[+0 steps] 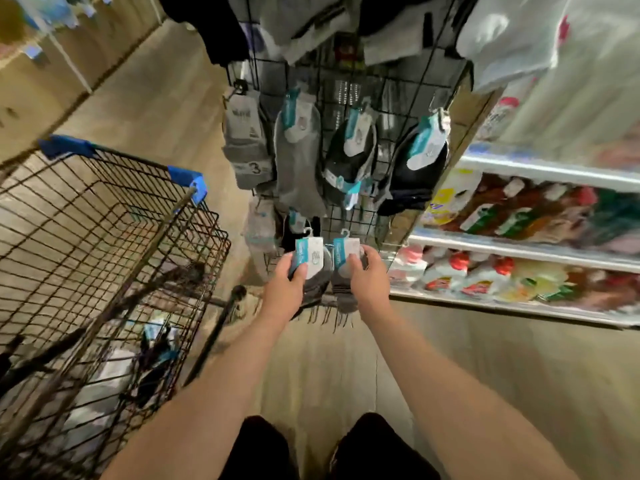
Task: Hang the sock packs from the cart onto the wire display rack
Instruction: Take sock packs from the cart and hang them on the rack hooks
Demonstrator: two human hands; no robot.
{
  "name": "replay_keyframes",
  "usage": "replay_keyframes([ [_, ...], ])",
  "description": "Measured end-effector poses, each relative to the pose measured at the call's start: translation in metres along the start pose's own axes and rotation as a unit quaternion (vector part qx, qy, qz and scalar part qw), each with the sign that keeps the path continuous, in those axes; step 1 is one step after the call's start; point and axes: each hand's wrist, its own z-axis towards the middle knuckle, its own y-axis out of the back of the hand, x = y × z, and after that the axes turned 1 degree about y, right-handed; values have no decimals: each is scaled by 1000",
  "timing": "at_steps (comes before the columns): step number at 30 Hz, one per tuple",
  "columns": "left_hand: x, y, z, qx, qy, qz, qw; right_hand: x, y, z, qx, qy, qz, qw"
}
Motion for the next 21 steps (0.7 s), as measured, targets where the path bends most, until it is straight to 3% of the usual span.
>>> replay_keyframes([
  [6, 31, -61, 75, 17, -74, 2, 997, -55, -33, 82, -63, 35, 67, 995],
  [21, 95, -117, 180, -36, -257, -34, 965, -101, -98, 208, -88, 125, 131, 980],
])
